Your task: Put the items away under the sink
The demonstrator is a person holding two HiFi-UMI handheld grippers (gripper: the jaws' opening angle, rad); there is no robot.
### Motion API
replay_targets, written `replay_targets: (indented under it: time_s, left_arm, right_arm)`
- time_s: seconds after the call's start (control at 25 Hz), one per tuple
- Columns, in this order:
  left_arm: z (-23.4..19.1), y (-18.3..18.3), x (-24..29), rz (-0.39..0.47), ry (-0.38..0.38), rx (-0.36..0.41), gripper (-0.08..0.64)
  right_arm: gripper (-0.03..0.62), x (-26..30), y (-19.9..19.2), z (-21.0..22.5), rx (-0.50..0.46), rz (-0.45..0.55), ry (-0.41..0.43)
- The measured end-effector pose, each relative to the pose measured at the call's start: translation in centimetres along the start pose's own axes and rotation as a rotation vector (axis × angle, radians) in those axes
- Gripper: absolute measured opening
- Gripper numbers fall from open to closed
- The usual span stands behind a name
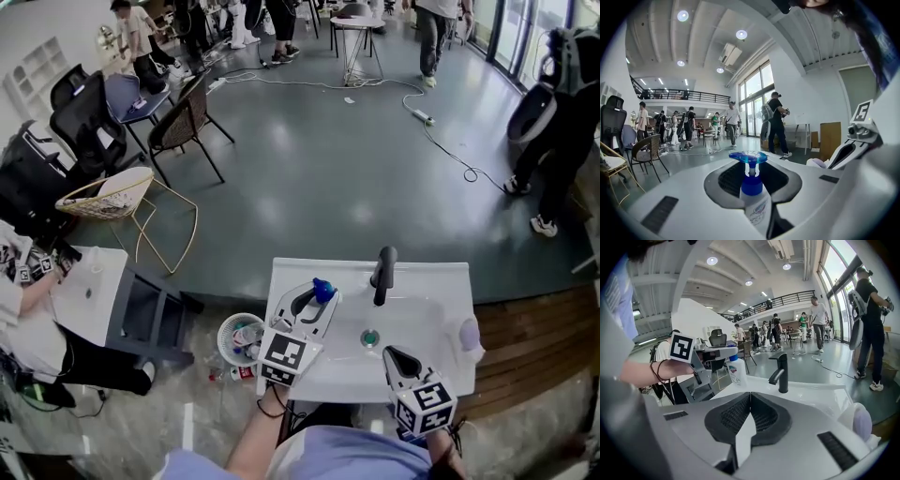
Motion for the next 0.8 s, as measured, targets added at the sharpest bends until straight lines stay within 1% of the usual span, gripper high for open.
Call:
replay_targets:
  time_s: [0.36,0.8]
  left_arm:
    - [4.2,0.8,-5.3,-0.002,0.026,-0.015,0.098]
    - [9.5,0.7,-13.2,-0.027,0.082,-0.027,0.098]
  right_arm:
    - [0.017,-3.7,-1.7,-1.3,-0.011,0.021,0.023]
    - [0.017,-9.3,-4.0,-2.9,-0.017,0.098,0.034]
Point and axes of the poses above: the fingertips, and each gripper's own axes: x forward along the fingers, z to its right, y out of its top, the point moved 9 cm from there along -x, backward along the fingers, and after that the axes turned 12 degrees about y, right-handed, at the moved point
